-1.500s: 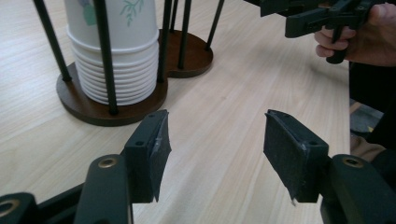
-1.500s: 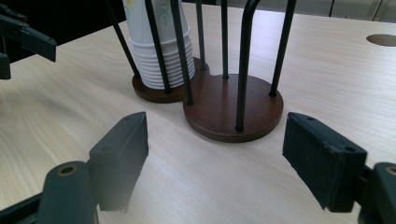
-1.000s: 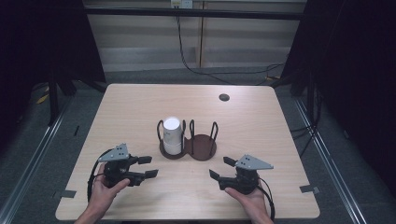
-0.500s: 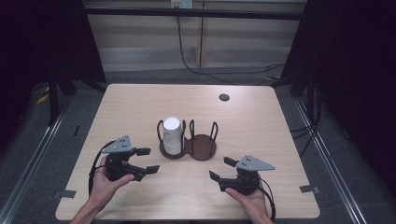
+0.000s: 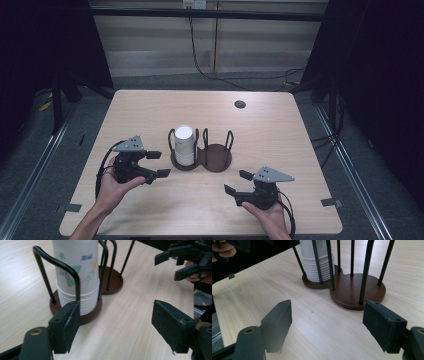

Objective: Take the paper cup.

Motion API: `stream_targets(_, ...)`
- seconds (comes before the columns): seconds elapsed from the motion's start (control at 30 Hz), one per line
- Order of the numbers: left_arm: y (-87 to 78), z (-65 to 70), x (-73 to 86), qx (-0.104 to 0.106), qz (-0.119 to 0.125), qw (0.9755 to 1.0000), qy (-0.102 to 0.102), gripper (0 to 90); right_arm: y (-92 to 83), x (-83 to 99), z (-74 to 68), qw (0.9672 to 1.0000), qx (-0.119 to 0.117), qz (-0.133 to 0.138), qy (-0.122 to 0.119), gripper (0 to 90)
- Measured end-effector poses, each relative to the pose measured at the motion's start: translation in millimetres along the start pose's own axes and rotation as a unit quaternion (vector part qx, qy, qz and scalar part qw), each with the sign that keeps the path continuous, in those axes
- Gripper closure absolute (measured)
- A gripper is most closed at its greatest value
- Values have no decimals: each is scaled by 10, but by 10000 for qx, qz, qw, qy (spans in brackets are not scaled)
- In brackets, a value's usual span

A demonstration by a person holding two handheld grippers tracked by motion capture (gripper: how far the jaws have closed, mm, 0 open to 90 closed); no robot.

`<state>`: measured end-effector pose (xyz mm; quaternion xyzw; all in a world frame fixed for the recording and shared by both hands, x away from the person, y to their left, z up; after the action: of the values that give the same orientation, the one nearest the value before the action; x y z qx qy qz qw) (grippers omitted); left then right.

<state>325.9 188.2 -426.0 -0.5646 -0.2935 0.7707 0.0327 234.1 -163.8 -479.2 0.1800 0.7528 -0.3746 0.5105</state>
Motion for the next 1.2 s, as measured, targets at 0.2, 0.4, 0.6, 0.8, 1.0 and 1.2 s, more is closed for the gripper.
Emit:
stream_targets(0.2, -55, -54, -166, -57, -67, 9999, 112, 282, 6, 17, 6, 9999, -85, -54, 74, 230)
stream_targets(0.4, -79, -83, -322, -113, -232, 9994, 234, 280, 7, 9, -5, 9997, -177, -94, 107, 238)
stream_targets(0.6, -45, -82, -452, -156, -379, 9986, 327, 272, -1, -5, -22, 9995, -269, -119, 103, 236)
stream_targets(0.8, -6, -92, -555, -139, -636, 9970, 422, 260, -5, 0, -32, 9994, -300, -144, 56, 232)
stream_targets(1.0, 38, -114, -684, -324, -851, 9946, 490, 267, 5, 4, -42, 9993, -316, -185, 20, 233)
stream_targets(1.2, 100, -135, -813, -415, -1093, 9915, 579, 265, 6, 2, -45, 9993, -343, -175, 0, 224)
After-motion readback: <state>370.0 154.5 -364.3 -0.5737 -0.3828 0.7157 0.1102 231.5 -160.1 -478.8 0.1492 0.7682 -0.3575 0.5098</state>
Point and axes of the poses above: each handheld gripper's, and its own axes: y roughly forward along the jaws, x roughly out of its underside, z roughly to its right, the point moved 2 cm from there along y, roughly forward along the jaws, and after that the axes turned 3 degrees about z, right-handed, at the moved point
